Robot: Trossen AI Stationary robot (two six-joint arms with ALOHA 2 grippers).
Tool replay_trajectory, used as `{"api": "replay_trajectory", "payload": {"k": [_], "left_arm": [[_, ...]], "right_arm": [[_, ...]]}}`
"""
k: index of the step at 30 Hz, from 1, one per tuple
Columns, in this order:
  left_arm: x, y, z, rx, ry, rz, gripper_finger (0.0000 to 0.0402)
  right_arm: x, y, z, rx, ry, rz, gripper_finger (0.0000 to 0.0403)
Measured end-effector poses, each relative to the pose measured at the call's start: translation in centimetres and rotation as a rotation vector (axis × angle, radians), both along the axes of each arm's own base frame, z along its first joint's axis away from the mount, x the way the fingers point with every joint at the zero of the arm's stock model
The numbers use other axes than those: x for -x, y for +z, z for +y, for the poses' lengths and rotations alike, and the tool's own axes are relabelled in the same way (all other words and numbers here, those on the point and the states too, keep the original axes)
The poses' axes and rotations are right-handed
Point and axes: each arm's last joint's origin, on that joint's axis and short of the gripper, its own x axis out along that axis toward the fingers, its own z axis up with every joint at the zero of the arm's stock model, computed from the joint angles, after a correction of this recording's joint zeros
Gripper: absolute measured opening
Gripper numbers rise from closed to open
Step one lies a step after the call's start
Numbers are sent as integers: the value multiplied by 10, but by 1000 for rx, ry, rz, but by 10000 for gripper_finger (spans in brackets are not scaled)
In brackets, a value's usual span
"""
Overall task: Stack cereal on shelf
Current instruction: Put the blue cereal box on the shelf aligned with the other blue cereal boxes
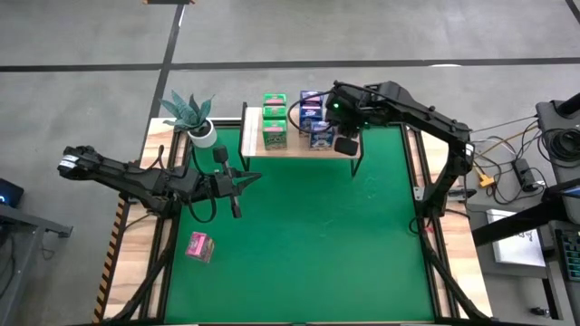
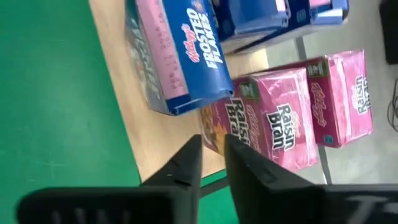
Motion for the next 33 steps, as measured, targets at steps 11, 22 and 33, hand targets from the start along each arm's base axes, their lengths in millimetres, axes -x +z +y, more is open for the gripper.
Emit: {"api": "replay_trajectory", "payload": {"k": [11, 22, 33], "left_arm": [[0, 0, 0, -6, 0, 1, 0], [0, 0, 0, -15, 0, 2, 0], [0, 0, 0, -24, -1, 5, 0]], "right_arm": [[-10, -26, -12, 10, -1, 2, 9], [-18, -25, -15, 42, 23, -68, 9], [-21, -24, -15, 14, 42, -113, 9]]}}
